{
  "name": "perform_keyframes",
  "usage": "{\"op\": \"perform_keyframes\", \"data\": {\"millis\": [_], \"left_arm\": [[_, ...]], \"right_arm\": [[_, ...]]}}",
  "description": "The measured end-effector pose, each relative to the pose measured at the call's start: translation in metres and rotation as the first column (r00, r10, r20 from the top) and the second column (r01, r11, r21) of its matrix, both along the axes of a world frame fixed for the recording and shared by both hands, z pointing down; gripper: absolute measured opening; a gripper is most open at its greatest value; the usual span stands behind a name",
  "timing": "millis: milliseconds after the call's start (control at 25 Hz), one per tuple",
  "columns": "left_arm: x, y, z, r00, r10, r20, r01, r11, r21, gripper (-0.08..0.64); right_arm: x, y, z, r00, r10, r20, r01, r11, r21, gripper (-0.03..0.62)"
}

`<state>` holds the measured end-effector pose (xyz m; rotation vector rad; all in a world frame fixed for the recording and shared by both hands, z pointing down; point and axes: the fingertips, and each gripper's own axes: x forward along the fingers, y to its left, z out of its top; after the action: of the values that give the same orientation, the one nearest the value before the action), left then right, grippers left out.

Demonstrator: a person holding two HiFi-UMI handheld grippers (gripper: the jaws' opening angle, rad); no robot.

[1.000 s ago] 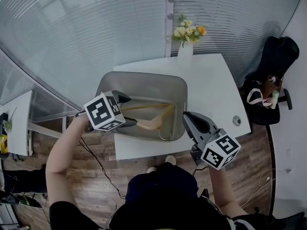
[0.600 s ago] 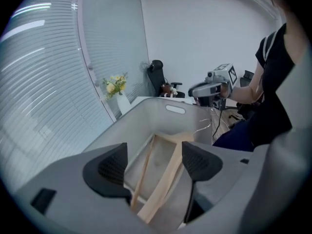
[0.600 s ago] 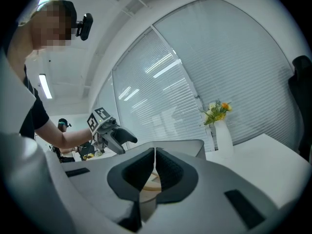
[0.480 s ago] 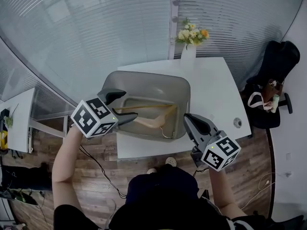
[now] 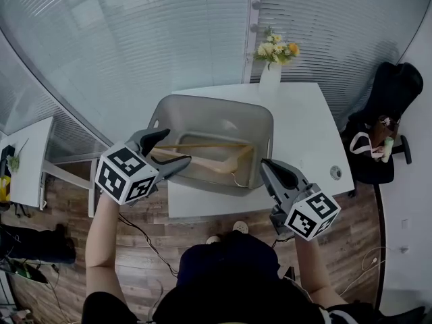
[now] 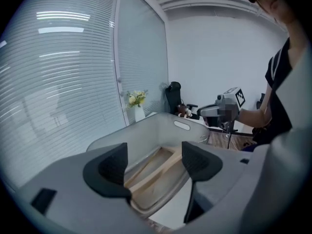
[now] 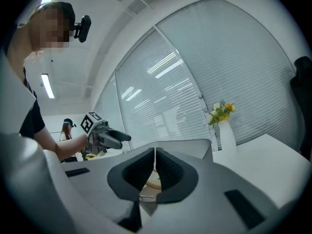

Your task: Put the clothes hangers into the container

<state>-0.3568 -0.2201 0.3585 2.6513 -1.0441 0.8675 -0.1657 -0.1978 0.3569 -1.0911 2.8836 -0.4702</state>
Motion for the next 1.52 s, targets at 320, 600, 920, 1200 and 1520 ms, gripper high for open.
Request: {"op": "perform_keyframes", "data": {"millis": [320, 600, 920, 1200, 1520], "left_arm": [[-0.013, 0.021, -0.003, 0.99, -0.076, -0.115, 0.079, 0.997, 0.022, 0.351], [-0.01, 0.047, 0.007, 0.976, -0.104, -0.193, 0.111, 0.994, 0.023, 0.348], [-0.012, 0.076, 0.012, 0.938, -0.146, -0.314, 0.166, 0.985, 0.038, 0.276], [-0.014, 0.097, 0.016, 0.91, -0.184, -0.372, 0.222, 0.973, 0.063, 0.212], [-0.014, 0.117, 0.021, 0.884, -0.234, -0.405, 0.302, 0.947, 0.111, 0.09]], "right_arm": [[-0.007, 0.016, -0.001, 1.0, 0.013, -0.008, -0.013, 1.0, -0.006, 0.034], [-0.02, 0.034, 0.001, 0.999, 0.013, -0.03, -0.013, 1.0, 0.005, 0.034], [-0.03, 0.06, 0.005, 0.997, 0.041, -0.059, -0.038, 0.999, 0.038, 0.034], [-0.039, 0.079, 0.008, 0.996, 0.065, -0.061, -0.062, 0.997, 0.046, 0.032], [-0.039, 0.103, 0.014, 0.994, 0.097, -0.054, -0.094, 0.994, 0.049, 0.034]]}}
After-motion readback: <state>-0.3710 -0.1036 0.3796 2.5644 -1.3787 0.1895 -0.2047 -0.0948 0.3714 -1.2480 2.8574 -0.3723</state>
